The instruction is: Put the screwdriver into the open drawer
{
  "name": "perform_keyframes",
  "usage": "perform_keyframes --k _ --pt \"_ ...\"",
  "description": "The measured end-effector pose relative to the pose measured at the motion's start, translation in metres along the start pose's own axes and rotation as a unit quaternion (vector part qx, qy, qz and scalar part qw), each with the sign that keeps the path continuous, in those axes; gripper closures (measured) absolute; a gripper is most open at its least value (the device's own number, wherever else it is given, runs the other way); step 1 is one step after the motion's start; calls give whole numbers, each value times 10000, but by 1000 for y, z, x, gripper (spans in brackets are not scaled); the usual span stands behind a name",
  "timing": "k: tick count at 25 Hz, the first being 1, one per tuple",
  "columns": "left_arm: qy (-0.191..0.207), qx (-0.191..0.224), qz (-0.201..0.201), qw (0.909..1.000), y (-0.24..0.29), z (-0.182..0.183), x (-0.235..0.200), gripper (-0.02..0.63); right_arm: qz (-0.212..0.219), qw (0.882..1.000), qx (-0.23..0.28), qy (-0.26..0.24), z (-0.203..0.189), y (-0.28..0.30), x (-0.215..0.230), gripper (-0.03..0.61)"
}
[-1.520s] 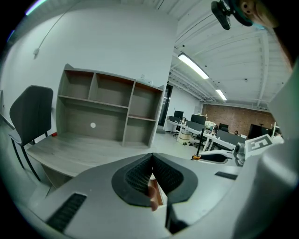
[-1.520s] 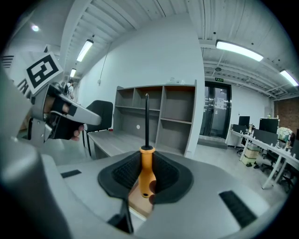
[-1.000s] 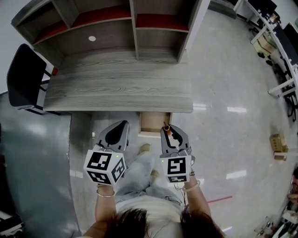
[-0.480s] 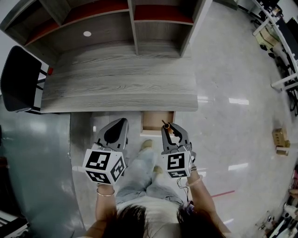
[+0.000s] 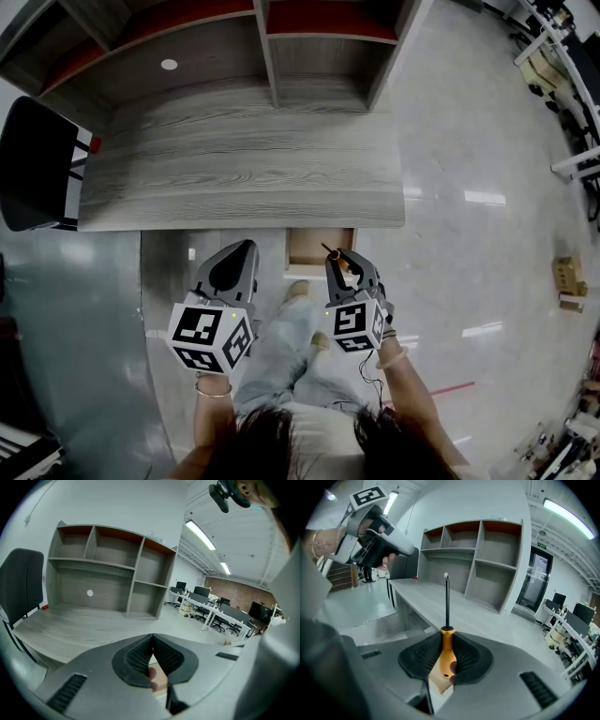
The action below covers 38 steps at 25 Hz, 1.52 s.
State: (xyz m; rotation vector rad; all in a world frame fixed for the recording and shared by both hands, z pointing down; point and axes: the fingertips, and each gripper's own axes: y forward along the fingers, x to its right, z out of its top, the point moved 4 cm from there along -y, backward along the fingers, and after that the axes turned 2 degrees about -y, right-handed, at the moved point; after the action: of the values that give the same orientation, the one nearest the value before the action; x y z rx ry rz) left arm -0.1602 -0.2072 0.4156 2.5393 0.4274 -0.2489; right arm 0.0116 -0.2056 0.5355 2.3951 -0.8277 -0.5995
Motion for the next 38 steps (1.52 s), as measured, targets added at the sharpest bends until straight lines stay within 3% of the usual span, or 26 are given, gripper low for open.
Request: perform_keyframes --k 38 --pt "-209 -336 86 9992 35 -25 -30 597 822 9853 -1258 -818 -98 112 -40 491"
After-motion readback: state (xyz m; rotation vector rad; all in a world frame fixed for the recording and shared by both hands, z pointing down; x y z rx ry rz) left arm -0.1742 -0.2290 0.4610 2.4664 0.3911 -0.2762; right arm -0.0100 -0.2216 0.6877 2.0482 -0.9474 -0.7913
